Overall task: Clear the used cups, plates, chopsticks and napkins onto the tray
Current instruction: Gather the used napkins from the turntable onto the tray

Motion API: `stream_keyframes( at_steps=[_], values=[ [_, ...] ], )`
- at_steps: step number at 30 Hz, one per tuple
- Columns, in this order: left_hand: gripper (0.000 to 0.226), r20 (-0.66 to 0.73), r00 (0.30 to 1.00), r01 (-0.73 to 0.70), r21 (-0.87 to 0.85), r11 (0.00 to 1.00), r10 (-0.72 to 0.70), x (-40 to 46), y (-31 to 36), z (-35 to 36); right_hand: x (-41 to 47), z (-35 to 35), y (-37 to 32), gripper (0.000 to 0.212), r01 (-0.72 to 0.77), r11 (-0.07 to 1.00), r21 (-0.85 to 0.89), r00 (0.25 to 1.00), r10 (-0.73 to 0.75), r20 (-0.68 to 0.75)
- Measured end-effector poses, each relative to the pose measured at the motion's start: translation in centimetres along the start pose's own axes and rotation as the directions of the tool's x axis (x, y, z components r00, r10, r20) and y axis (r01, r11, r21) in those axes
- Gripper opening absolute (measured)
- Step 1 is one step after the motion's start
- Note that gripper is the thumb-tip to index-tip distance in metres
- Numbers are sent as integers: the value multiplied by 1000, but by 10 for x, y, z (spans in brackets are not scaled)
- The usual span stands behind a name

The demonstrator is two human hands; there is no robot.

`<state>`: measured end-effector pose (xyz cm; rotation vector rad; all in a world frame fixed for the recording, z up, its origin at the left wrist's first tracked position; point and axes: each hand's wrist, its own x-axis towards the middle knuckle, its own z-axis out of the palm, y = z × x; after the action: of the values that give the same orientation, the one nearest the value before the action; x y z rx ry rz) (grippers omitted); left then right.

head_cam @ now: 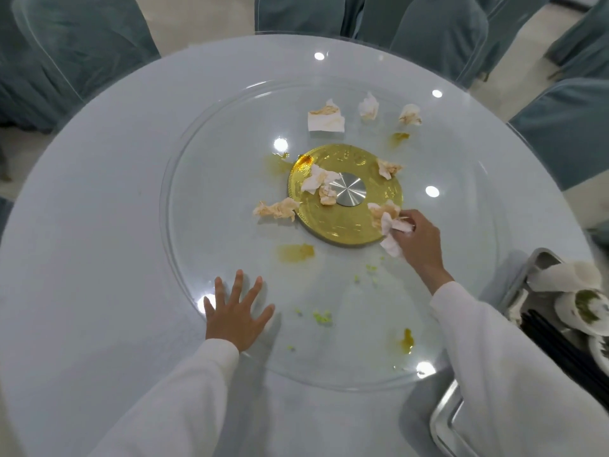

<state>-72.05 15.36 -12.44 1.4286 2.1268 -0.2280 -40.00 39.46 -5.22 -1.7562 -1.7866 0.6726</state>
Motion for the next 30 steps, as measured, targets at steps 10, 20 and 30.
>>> stream_keyframes(
  at_steps=[10,20,30],
  values=[
    [85,-11,1000,-17,-1,1000,17,0,-3,-5,8,-22,63,24,-96,960,-264,994,107,27],
    [92,-27,999,-26,71,997,28,-1,-3,-9,-41,46,54,30,-186,969,-164,982,176,-73],
    [66,37,999,-41,41,998,39,0,-5,-19,-110,73,16,33,-137,982,-130,990,140,9]
  ],
)
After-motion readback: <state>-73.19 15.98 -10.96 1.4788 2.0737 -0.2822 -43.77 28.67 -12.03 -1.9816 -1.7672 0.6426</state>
